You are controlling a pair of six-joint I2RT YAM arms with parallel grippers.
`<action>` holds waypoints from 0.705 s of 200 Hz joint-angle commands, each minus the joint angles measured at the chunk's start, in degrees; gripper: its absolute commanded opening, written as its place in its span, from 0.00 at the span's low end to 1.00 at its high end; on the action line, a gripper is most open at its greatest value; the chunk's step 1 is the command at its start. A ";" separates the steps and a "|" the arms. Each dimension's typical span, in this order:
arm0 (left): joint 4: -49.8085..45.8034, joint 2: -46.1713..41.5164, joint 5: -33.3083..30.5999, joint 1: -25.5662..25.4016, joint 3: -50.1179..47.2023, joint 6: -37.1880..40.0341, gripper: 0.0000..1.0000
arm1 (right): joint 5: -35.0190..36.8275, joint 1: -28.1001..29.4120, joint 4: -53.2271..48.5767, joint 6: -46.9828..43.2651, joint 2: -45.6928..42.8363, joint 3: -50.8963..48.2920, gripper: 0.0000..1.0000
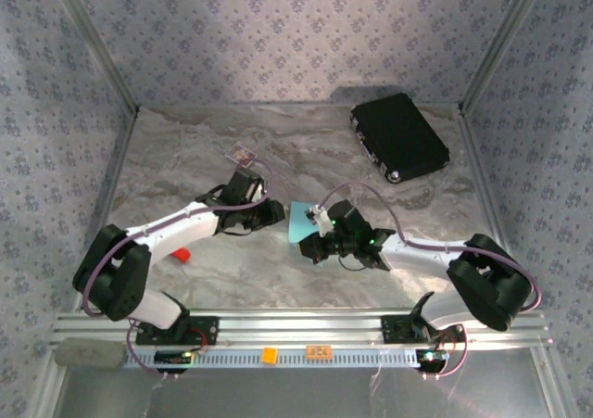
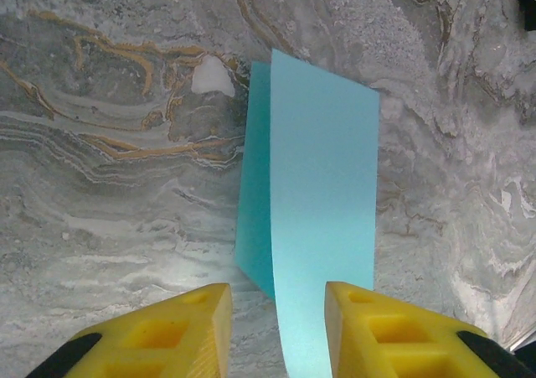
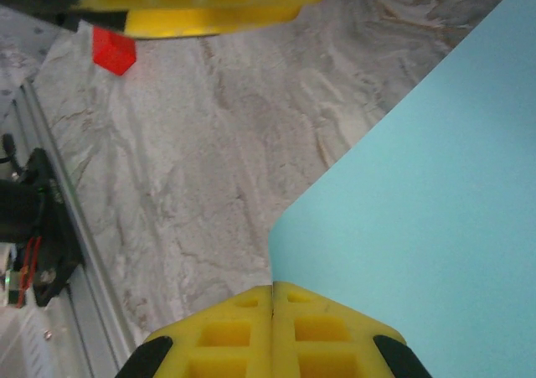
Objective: Fold a paper plane with a square sheet of paper (pick it up from the middle)
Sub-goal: Third fold the triangle at the center of the table.
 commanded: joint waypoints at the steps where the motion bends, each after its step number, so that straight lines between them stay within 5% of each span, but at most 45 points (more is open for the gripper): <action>1: 0.48 0.50 2.15 0.37 2.81 1.84 0.32 | -2.69 0.64 1.95 1.52 0.91 -1.46 0.00; 64: 1.91 13.31 10.02 0.10 9.98 6.26 0.14 | 4.74 1.49 2.08 0.88 1.23 -2.85 0.00; 141: -0.97 25.90 12.26 -1.04 16.03 8.35 0.11 | 4.83 1.23 2.22 1.07 2.70 -2.46 0.00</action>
